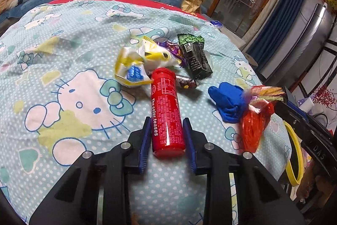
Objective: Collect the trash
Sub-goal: 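Grasp the red spray can with the left tool while the right tool grasps the purple wrapper, then carry the spray can and purple wrapper over the yellow bin with both tools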
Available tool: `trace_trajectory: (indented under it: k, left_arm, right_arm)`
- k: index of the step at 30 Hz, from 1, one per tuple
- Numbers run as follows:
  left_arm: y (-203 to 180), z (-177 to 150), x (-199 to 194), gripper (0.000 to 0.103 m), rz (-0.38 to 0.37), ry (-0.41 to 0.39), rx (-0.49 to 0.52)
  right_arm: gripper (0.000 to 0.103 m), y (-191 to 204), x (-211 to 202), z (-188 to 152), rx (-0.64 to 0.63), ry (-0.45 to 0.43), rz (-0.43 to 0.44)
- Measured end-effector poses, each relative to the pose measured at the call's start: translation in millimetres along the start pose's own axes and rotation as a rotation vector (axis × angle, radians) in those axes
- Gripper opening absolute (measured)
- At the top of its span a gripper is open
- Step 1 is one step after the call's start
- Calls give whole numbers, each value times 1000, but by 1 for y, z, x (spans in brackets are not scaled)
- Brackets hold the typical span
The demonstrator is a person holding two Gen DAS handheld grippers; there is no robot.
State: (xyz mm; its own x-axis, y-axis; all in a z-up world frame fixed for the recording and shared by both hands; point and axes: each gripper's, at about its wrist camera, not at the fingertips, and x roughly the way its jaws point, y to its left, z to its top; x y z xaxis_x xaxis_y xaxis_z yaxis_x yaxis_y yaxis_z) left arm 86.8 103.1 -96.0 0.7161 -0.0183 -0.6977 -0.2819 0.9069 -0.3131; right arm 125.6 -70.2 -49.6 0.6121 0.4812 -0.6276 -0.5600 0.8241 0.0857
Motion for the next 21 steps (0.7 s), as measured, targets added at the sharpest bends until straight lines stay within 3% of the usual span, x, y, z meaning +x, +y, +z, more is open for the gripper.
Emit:
trace_trajectory:
  k: [21]
  left_arm:
    - [-34, 15, -43, 26, -112, -130, 80]
  right_arm:
    - [23, -19, -28, 5, 57, -57, -1]
